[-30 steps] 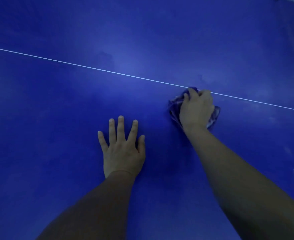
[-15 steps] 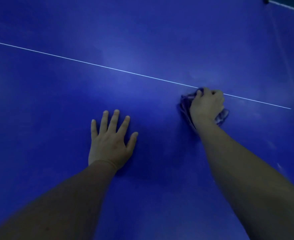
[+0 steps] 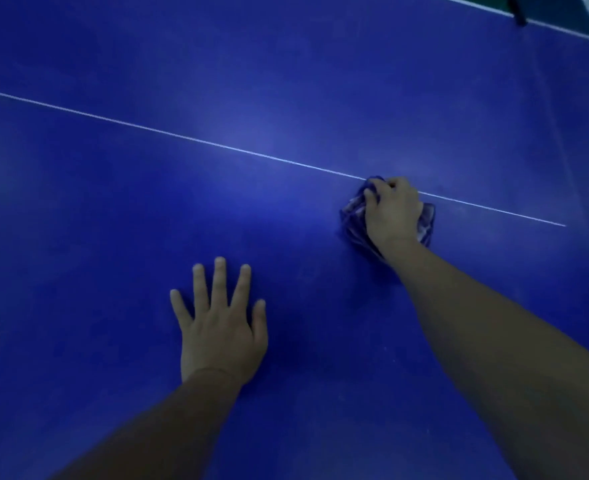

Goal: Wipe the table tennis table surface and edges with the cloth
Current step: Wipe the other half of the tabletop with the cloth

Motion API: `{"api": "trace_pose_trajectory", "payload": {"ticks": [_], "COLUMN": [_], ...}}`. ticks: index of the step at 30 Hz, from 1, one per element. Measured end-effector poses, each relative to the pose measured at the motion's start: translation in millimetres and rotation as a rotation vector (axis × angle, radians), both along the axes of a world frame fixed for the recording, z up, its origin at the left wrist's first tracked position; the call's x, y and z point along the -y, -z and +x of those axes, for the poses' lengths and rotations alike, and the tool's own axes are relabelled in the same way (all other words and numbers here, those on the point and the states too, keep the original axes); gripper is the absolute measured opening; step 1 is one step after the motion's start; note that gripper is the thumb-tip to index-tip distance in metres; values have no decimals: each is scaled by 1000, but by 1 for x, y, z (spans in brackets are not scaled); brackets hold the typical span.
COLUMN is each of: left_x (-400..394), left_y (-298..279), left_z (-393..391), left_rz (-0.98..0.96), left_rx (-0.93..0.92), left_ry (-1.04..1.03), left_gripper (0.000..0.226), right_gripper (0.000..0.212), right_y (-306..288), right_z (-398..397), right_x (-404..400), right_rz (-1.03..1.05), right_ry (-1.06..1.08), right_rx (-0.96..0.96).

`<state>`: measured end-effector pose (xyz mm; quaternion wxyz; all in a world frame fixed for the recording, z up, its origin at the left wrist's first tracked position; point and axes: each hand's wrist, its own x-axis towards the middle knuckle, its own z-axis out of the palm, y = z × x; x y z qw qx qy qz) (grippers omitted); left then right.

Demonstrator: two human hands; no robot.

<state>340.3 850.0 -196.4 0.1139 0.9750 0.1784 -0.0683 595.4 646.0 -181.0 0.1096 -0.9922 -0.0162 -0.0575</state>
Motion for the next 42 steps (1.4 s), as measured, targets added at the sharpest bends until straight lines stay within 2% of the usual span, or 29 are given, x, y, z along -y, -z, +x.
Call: {"api": "trace_pose_trajectory", "payload": {"ticks": [3, 7, 9, 11, 14, 16, 19, 21, 23, 25, 26, 28, 30, 33, 35, 37, 40, 42], "left_x": [-2, -2, -3, -4, -3, -3, -2, -3, -3, -3, -3, -4, -3, -3, -3, -3, -4, -3], "left_y": [0, -2, -4, -5, -5, -5, -4, -4, -3, -3, -3, -3, -3, -2, -1, -1, 0, 0], "left_z": [2, 1, 2, 4, 3, 4, 5, 5, 5, 4, 4, 5, 4, 4, 4, 5, 3, 2], "left_rz": [13, 3, -6, -4, 0, 5, 9, 2, -1, 0, -1, 4, 13, 28, 23, 19, 17, 19], "left_rx": [-6, -13, -13, -11, -9, 1, 9, 16, 37, 33, 34, 34, 33, 33, 30, 25, 26, 27], "left_ry": [-11, -28, -25, -25, -28, -38, -32, -31, -40, -35, -31, -28, -24, -22, -18, -10, -5, 10], "left_gripper": [64, 64, 64, 67, 68, 67, 66, 66, 66, 65, 65, 65, 65, 65, 66, 66, 67, 67], "right_gripper": [33, 25, 28, 30, 31, 35, 29, 24, 26, 27, 27, 29, 30, 34, 34, 30, 28, 31], "right_y": [-7, -13, -10, -7, -3, -5, -11, -11, -12, -11, -9, -8, -4, -3, -6, -6, -5, -6], "right_z": [-11, -103, -134, -120, -63, -30, -32, -81, -142, -168, -162, -125, -75, -17, -14, -47, -127, -150], "right_x": [-4, 5, 34, 54, 34, -1, -54, -67, -48, -8, 9, 24, 14, -24, -45, -46, -7, 30], "right_rz": [26, 127, 154, 146, 112, 94, 137, 139, 155, 191, 189, 138, 93, 95, 87, 110, 169, 156], "right_ry": [-190, -712, -861, -755, -216, -66, -246, -472, -717, -837, -814, -601, -345, -203, -242, -403, -676, -684], "right_rx": [-42, -61, -34, 25, 63, 23, -2, -45, -64, -39, -7, 34, 86, 54, 32, 20, 14, 12]}}
